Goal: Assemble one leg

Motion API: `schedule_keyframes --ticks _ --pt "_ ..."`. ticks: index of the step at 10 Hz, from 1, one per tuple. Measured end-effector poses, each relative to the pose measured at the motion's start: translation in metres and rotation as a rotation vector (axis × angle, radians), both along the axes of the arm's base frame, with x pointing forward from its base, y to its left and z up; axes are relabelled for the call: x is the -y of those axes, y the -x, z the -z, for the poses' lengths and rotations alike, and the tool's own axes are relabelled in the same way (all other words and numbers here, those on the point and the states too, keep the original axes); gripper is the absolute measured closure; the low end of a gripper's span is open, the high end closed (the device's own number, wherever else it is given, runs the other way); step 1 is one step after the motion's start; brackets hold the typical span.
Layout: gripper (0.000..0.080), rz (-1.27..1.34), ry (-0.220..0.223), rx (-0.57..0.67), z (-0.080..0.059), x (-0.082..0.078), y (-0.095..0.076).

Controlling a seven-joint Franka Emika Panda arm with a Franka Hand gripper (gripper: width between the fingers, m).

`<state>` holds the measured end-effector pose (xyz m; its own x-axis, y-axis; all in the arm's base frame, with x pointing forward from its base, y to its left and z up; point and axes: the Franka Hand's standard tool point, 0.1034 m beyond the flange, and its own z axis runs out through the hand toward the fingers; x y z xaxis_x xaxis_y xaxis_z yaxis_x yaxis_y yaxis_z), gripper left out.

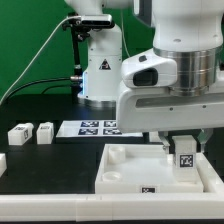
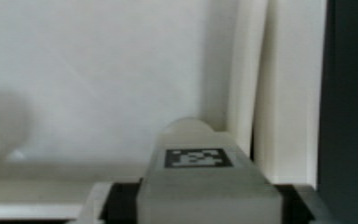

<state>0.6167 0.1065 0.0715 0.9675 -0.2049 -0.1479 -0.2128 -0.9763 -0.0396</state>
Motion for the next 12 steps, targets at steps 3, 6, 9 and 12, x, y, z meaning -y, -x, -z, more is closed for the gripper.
schedule_keyframes --ticks 3,6,9,12 --pt "0.0508 0.445 0.034 -0.043 0.001 -0.007 0.002" --pt "0.0508 0.789 0.068 -0.075 0.001 -0.016 0.003" --pt "0.0507 1.061 0.111 -0.09 0.0 -0.02 0.002" --pt "0.0336 0.984 0.102 -0.087 0.0 -0.019 0.002"
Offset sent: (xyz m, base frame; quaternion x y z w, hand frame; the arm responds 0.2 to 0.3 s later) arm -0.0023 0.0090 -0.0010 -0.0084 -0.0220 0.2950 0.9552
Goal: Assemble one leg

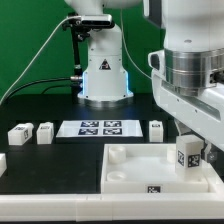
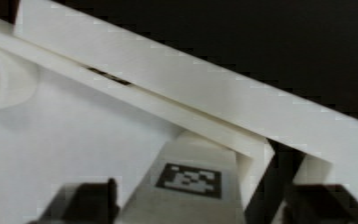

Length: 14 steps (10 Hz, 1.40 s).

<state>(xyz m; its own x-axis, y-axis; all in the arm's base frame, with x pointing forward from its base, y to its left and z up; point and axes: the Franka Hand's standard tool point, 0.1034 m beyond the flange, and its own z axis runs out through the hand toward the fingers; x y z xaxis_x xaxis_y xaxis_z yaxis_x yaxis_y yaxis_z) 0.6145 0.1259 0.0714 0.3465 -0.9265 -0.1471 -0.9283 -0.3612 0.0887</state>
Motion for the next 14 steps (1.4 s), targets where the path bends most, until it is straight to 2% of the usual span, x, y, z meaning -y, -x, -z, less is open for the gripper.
schedule_keyframes --ticks 1,2,3,8,9,12,13,14 --pt "0.02 -0.078 -0.012 -0.007 -0.001 0.0 0.001" --pt "0.02 -0.253 -0.029 0.008 -0.001 0.002 0.002" --pt "0.0159 -0.401 -0.052 0.022 -0.001 0.003 0.002" --pt "0.0151 -1.124 -0.16 0.098 0.0 0.011 0.002" --pt "0.0151 -1.226 -0.159 0.107 -0.001 0.012 0.0" --pt "0.0151 -1.199 -0.139 0.128 -0.005 0.013 -0.004" --pt "0.0244 -1.199 -0.14 0.127 -0.004 0.013 -0.004" --pt "0.0377 -1.198 -0.14 0.126 -0.004 0.013 -0.004"
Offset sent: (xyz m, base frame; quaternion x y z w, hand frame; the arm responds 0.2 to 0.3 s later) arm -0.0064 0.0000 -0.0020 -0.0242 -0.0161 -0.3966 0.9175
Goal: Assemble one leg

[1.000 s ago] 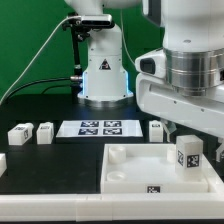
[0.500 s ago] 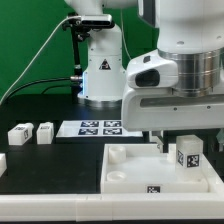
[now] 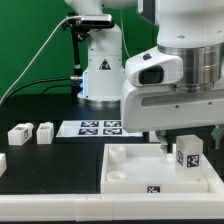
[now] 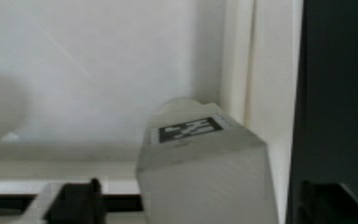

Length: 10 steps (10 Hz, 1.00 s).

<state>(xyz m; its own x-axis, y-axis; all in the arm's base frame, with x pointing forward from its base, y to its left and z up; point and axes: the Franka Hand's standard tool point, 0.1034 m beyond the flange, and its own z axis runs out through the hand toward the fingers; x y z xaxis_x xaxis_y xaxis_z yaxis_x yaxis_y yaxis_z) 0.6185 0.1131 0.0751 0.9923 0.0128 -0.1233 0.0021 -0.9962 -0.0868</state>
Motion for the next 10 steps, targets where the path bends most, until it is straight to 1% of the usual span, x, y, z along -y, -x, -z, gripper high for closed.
schedule_keyframes --ticks 1,2,4,5,7,8,10 --pt "0.0377 0.0 0.0 0.0 0.0003 0.0001 0.0001" --pt "0.0509 0.014 0.001 -0.001 0.0003 0.0 0.0001" --pt "0.0509 0.048 0.006 -0.006 0.0003 0.0008 0.0001" --pt "0.0509 0.134 0.007 -0.017 0.0005 0.0025 -0.0004" --pt "0.0509 0.424 0.033 -0.046 0.0008 0.0 -0.0001" --pt "0.0508 0.612 0.04 -0.067 0.0007 -0.0019 -0.0005" --pt "0.0508 0.887 0.071 -0.094 0.0003 -0.0031 -0.0013"
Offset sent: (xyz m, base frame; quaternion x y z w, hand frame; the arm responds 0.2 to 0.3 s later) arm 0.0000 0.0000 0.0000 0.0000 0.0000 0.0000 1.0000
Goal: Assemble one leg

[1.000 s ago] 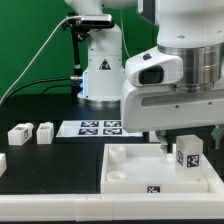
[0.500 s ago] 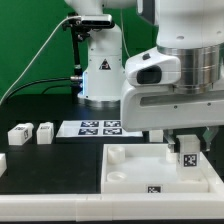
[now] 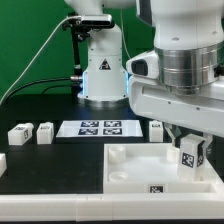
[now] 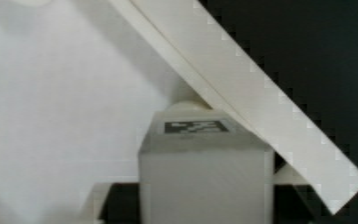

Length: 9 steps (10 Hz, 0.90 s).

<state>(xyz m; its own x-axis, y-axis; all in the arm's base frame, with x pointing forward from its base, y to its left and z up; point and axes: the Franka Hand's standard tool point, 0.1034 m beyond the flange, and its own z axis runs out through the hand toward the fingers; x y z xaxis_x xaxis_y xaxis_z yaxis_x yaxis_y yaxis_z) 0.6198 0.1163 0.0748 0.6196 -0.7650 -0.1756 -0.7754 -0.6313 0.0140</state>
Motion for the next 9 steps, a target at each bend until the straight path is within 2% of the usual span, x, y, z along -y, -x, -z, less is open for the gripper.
schedule_keyframes --ticks 5,9 --pt "0.0508 0.548 0.062 -0.052 -0.0023 0.0011 -0.0049" --pt "0.0508 0.557 0.065 -0.051 -0.0024 0.0017 -0.0054"
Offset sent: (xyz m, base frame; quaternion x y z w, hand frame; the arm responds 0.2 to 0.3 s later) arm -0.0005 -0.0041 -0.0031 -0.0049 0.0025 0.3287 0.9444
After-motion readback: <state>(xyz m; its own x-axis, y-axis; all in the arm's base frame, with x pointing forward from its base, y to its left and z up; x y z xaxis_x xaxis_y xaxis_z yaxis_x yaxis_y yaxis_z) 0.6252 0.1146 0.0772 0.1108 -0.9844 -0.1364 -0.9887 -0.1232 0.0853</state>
